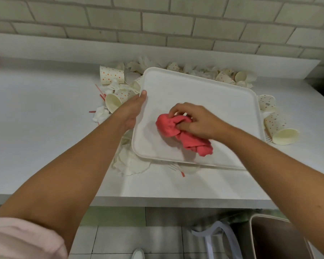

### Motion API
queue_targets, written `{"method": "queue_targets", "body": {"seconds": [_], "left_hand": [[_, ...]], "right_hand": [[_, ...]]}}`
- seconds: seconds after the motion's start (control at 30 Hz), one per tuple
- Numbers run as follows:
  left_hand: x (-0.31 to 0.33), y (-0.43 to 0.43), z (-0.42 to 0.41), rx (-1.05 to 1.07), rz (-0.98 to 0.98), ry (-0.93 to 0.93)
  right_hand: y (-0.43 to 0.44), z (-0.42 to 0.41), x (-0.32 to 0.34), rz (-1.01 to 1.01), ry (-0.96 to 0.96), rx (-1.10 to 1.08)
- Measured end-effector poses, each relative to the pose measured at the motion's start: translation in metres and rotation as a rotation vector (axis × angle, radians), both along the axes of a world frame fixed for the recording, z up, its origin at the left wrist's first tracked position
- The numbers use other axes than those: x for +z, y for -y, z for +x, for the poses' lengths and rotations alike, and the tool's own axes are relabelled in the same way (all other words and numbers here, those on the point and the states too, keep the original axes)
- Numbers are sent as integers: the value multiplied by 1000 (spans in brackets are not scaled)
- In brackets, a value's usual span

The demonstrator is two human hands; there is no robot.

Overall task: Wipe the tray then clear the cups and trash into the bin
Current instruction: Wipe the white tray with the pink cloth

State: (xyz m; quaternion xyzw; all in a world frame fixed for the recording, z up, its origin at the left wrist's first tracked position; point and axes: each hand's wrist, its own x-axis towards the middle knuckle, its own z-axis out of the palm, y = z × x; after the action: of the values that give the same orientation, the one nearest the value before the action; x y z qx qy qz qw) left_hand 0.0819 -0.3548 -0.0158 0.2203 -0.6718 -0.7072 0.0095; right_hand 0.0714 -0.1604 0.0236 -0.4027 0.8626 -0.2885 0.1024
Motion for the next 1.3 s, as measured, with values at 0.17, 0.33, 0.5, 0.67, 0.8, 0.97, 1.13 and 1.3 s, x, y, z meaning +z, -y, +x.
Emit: {"method": "queue_targets", "body": {"seconds": [0.17,0.33,0.5,0.67,0.8,0.97,1.13,1.3], "left_hand": [[10,0,2,25,-34,-12],[13,-6,0,69,-38,-59],[16,-16,0,79,-19,-62],[27,-25,2,141,-43,-69],[25,-26,3,136,-7,-86],[24,-23,-3,122,102,-123],[19,-27,-13,59,247,-184],[24,-45,-18,64,236,-218]], "right_hand": [[-40,-16,22,-129,4,-174],[-60,-19,-15,-112,-343,-466],[-75,-19,-46,-179,-347,-572],[-93,-21,-37,-22,-180,-261],[-103,-27,-31,270,-399,-141],[-104,-23,-37,175,-511,-240],[-66,-7,-50,-22,-469,-183],[-12,20,-55,-98,-426,-122]]}}
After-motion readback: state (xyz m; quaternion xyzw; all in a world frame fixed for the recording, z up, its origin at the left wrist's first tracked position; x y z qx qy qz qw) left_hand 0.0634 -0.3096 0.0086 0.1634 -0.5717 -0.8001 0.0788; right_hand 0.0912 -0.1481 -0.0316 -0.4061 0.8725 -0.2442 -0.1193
